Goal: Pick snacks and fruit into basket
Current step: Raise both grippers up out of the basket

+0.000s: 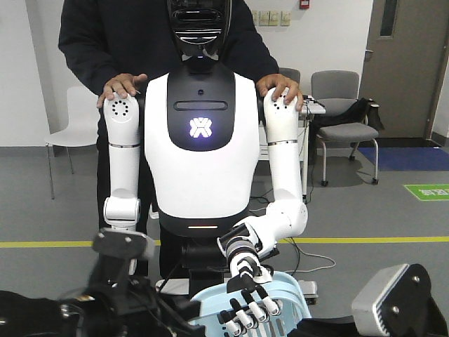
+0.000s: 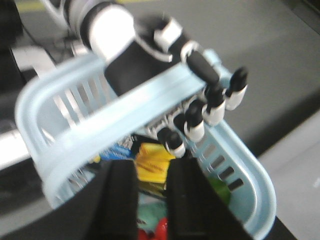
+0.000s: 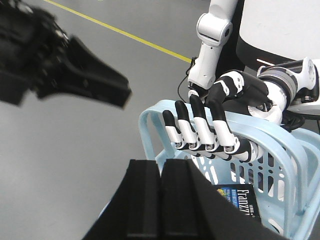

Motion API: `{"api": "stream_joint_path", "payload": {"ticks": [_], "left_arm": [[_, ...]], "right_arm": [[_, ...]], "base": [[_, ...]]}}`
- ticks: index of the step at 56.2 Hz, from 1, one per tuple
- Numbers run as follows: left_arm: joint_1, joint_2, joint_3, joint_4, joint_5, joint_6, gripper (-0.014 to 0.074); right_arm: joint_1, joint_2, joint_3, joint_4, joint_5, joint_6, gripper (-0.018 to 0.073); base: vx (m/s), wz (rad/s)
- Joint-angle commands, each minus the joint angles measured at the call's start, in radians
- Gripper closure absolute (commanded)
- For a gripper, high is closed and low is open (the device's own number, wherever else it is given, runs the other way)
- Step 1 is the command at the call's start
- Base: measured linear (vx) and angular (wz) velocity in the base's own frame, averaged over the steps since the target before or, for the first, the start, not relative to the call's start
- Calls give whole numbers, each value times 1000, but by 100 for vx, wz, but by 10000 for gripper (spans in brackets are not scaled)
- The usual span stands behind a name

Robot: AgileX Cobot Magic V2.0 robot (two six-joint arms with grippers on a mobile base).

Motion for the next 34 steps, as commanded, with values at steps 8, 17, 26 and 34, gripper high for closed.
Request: {"api": "stream_joint_path", "payload": {"ticks": [8,17,26,34], "left_arm": [[13,-394,-26,223,-7,-105,603],[13,-564,29,335,29,-111,595],[13,-739,140,379,19,-217,595],[13,-859,235,376,17,-241,595]], "right_arm": [[-3,-21,-27,34,21,-5,573],[-3,-21,-27,34,21,-5,573],[-3,-21,-27,34,21,-5,573],[-3,-21,-27,34,21,-5,572]], "base": [[0,0],[0,0],[0,0],[0,0]]}}
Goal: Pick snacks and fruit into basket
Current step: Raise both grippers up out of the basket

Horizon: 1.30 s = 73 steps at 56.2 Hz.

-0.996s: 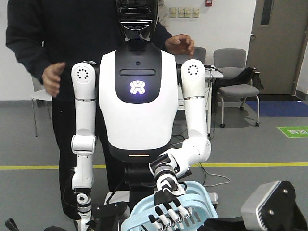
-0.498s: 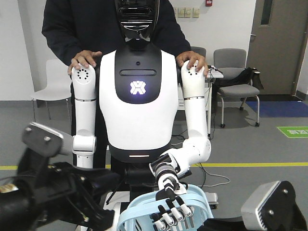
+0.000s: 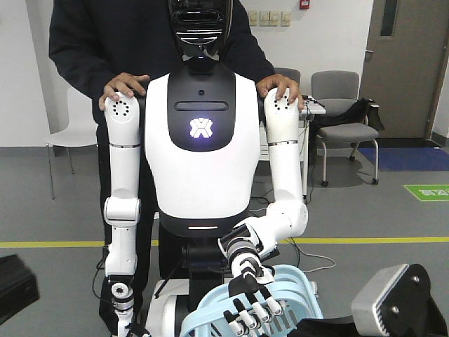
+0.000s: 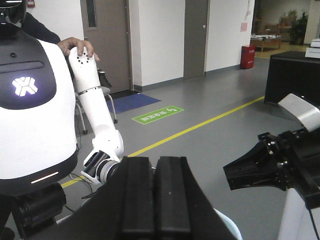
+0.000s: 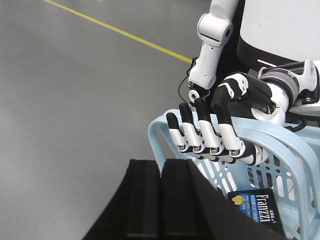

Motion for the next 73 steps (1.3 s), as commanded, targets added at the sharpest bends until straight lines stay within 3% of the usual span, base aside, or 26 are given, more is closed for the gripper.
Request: {"api": "stream_joint_path", "payload": {"ticks": [1,20,37,42,50,53,57,61,69,73], "left_arm": [[3,-61,27,-10,-52,-21,595],[3,-138,65,4,-37,-10,594],[3,-138,65,179,-110,-37,594],[3,-151,80,323,-119,-176,594],[3,-188,151,658,-134,-640,594],[3,-194,174,751,-133,-741,594],[3,-194,197,850,-113,-812,594],[3,-194,231,901,-86,-836,594],[12,-203,323,961,-79,-832,594],[66,-230,376,957,-105,-833,594]], "right_arm": [[-3,-21,-27,34,20,-5,572],[-3,-21,-27,34,20,-5,572],[-3,-21,-27,34,20,-5,572],[-3,-21,-27,34,20,-5,572],[-3,-21,-27,34,20,-5,572],[-3,-21,-27,34,20,-5,572],[-3,-21,-27,34,20,-5,572],[-3,-21,-27,34,20,-5,572],[-3,-21,-27,34,20,-5,572],[-3,-21,-27,34,20,-5,572]], "base": [[0,0],[0,0],[0,0],[0,0],[0,0],[0,0],[0,0],[0,0],[0,0],[0,0]]}}
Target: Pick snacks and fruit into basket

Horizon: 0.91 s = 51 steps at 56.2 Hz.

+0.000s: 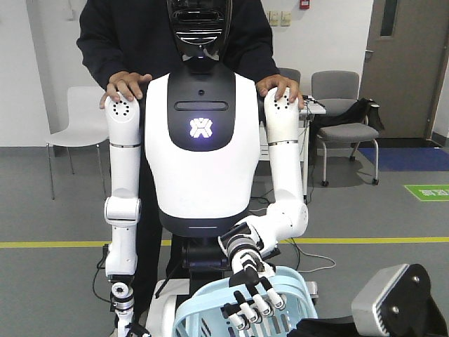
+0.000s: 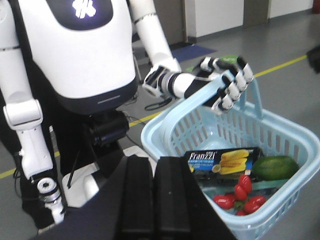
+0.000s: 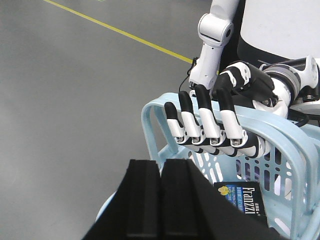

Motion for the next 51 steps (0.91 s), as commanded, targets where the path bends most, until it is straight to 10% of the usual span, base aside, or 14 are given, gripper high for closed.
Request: {"api": "stream_joint_path", "payload": {"ticks": [1,19,24,51], "left_arm": [[63,-30,41,16,-110,-16,594],[359,-279,378,-22,-429,-71,594],[408,-331,380,-28,-325,-119,594],[448,-391,379,-24,-151,-116,594]], "right_arm": [[-3,-21,-27,34,20,-5,572],[-3,-21,-27,34,20,-5,572],[-3,-21,-27,34,20,-5,572],[-3,-21,-27,36,20,-5,573]], "base": [[0,0],[0,0],[0,0],[0,0]]}}
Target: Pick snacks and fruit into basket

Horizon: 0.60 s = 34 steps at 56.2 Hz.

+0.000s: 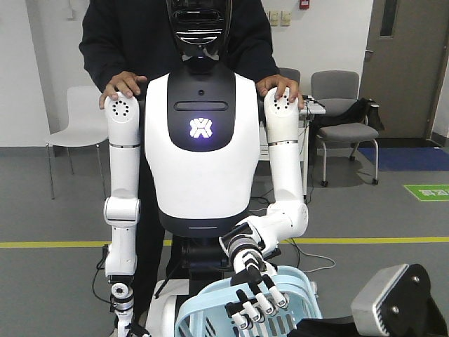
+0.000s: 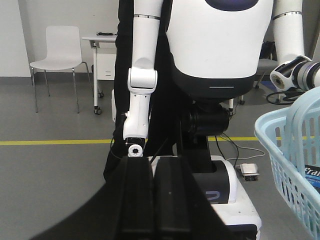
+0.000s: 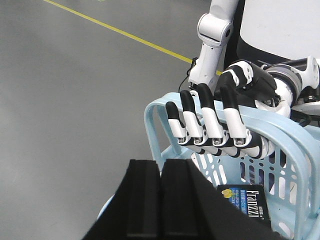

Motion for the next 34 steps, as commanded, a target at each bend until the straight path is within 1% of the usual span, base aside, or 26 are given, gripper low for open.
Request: {"api": "stream_joint_path", "payload": {"ticks": [1,7,10,16,18,34], "left_arm": [[1,15,0,-5,-74,-7,594],[1,15,2,-13,-73,-7,594],[1,15,3,-45,-66,-7,594],[1,15,5,-143,-50,-7,594],[1,15,5,-161,-46,-7,594],[1,15,5,-164,-43,-7,594]], "right_arm": [[-3,-21,-27,36,20,-5,573],[-3,-21,-27,38,20,-5,573],[-3,-21,-27,40,20,-5,573],[-3,-21,-27,40,20,-5,573],[-3,-21,-27,40,20,-5,573],[-3,-21,-27,40,20,-5,573]], "base": [[0,0],[0,0],[0,0],[0,0],[0,0],[0,0]]}}
